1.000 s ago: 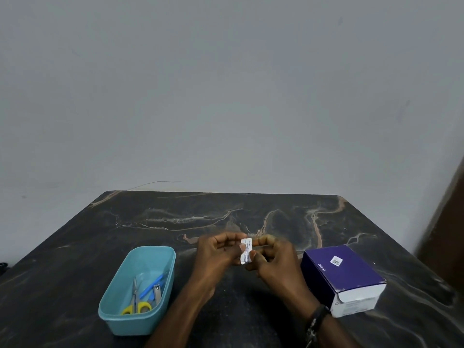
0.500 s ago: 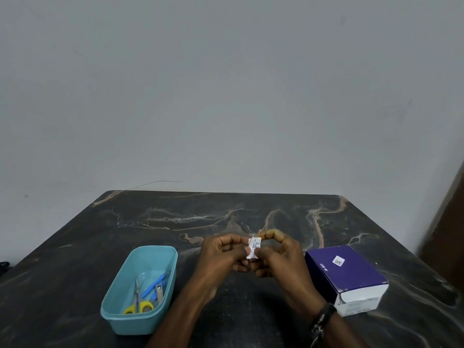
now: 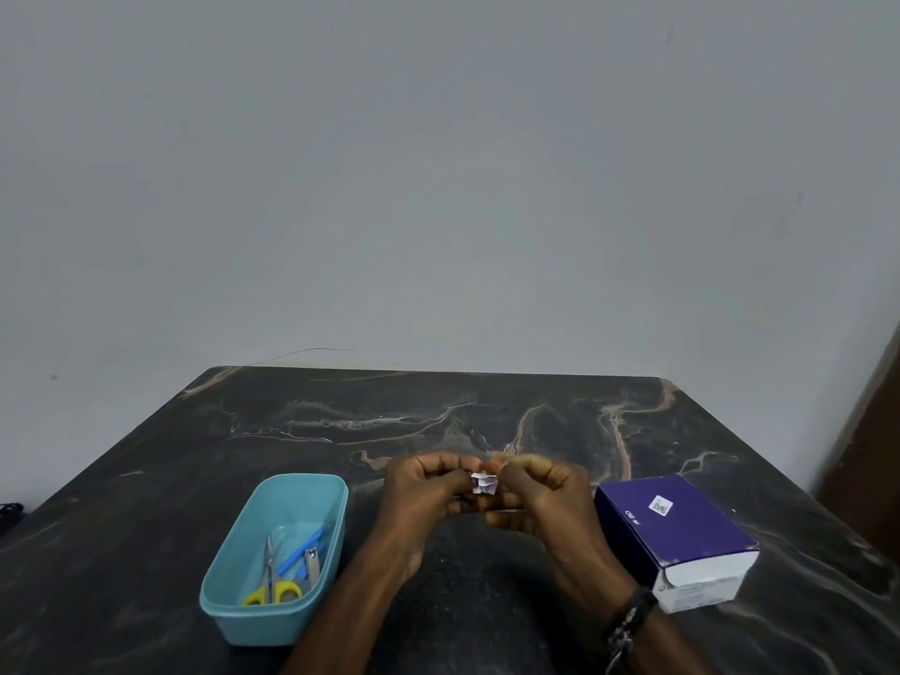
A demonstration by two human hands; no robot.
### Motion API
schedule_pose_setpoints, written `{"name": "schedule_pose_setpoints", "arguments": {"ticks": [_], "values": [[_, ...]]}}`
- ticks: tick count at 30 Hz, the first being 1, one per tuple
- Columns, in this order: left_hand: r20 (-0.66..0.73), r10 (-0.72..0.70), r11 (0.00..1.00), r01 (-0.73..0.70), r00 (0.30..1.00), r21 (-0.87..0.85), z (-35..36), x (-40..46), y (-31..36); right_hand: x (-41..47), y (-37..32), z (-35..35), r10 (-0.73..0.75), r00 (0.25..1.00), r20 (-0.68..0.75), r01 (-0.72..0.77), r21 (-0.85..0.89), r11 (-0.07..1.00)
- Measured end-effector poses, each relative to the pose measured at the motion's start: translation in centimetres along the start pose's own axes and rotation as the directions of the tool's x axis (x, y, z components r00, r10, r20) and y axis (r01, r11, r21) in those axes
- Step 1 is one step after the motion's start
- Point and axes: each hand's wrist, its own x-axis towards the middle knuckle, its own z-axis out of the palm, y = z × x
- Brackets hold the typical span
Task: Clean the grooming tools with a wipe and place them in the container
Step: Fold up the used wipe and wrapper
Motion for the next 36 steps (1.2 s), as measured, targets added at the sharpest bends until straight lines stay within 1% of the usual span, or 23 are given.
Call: {"name": "schedule_pose_setpoints", "arguments": {"ticks": [3, 6, 10, 13, 17, 21, 26, 30, 31, 34, 36], "values": [[0.003, -0.010, 1.000, 0.010, 1.000, -0.027, 0.0, 0.1, 0.1, 0.1, 0.3, 0.2, -0.042, 0.999, -0.027, 0.040, -0.049, 0.998], [0.023, -0.029, 0.998, 0.030, 0.999, -0.049, 0.0, 0.1, 0.2, 0.3, 0.6, 0.1, -0.053, 0.996, -0.071, 0.049, -0.060, 0.997], [0.067, -0.023, 1.000, 0.024, 0.998, -0.016, 0.0, -0.1, -0.1, 0.7, 0.7, -0.4, -0.070, 0.994, -0.087, 0.065, -0.061, 0.996], [0.068, 0.009, 0.999, -0.011, 0.998, 0.035, 0.0, -0.1, -0.3, 1.0, 1.2, -0.4, -0.092, 0.990, -0.108, 0.083, -0.084, 0.993], [0.008, 0.048, 0.997, -0.049, 0.999, 0.054, -0.2, 0.3, -0.6, 1.1, 1.9, 0.0, -0.087, 0.989, -0.119, 0.075, -0.107, 0.991], [-0.025, 0.051, 0.996, -0.049, 0.998, 0.078, -0.4, 0.5, -1.0, 1.1, 2.5, 0.3, -0.097, 0.985, -0.141, 0.073, -0.172, 0.982], [-0.047, 0.049, 0.996, -0.045, 0.998, 0.076, -0.2, 0.2, -0.8, 1.5, 2.6, 0.0, -0.157, 0.971, -0.183, 0.075, -0.389, 0.918], [-0.162, 0.032, 0.999, -0.025, 0.986, 0.047, 0.4, 0.1, -0.8, 1.8, 2.2, 0.9, -0.191, 0.958, -0.212, 0.071, -0.473, 0.878], [-0.182, 0.037, 0.998, -0.029, 0.983, 0.048, 0.6, 0.2, -0.7, 1.9, 1.9, 1.2, -0.182, 0.958, -0.220, 0.061, -0.464, 0.884], [-0.235, 0.061, 0.996, -0.044, 0.970, 0.077, 1.1, 0.7, 0.6, 2.5, 0.6, 2.2, -0.129, 0.955, -0.267, 0.025, -0.360, 0.932], [-0.263, 0.090, 0.993, -0.065, 0.961, 0.103, 1.4, 1.1, 1.8, 2.9, -0.6, 3.0, -0.130, 0.943, -0.307, 0.034, -0.299, 0.954]]}}
